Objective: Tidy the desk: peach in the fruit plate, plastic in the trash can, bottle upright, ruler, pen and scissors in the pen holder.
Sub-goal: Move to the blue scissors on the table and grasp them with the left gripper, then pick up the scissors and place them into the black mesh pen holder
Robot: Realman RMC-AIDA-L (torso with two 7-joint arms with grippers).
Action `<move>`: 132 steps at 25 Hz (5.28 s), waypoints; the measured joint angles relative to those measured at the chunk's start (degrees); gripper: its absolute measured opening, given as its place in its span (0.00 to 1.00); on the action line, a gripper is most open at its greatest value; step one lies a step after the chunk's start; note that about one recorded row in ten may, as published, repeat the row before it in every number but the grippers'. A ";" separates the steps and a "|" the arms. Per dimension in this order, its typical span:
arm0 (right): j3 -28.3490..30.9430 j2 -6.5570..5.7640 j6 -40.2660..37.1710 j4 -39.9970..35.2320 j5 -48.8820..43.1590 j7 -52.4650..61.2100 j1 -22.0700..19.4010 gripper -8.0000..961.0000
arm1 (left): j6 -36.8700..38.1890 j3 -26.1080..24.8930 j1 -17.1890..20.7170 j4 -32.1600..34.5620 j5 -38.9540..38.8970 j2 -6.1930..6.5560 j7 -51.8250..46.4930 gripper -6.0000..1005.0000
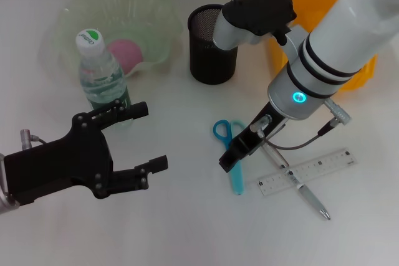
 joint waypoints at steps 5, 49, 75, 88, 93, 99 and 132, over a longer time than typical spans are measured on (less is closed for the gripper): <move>-0.23 0.00 0.78 0.79 0.42 0.01 0.14 0.61 | 0.00 0.00 0.03 -0.06 0.00 -0.05 0.25 0.86; -4.54 0.00 4.40 6.78 1.82 0.00 3.95 0.50 | -0.09 0.00 0.15 -0.59 0.00 0.04 0.54 0.86; -7.81 0.00 5.23 7.31 1.80 -0.08 4.99 0.26 | -0.09 0.00 0.12 -0.59 0.00 0.04 0.54 0.86; -10.98 0.00 5.19 3.21 1.16 -0.08 3.99 0.21 | -0.08 0.00 0.12 -0.59 0.00 0.04 0.54 0.86; -7.68 -0.45 4.21 -7.82 -1.43 -0.09 -1.70 0.21 | -0.02 -0.01 0.12 -0.59 0.00 0.04 0.54 0.86; 3.79 -0.52 8.50 -33.57 -6.19 -3.77 -16.14 0.21 | 0.21 -0.03 0.23 -0.53 0.00 0.04 0.80 0.86; 1.46 -0.26 54.54 6.25 61.72 -77.51 -17.96 0.25 | 0.04 0.00 -0.15 -0.68 -0.07 -0.02 1.25 0.86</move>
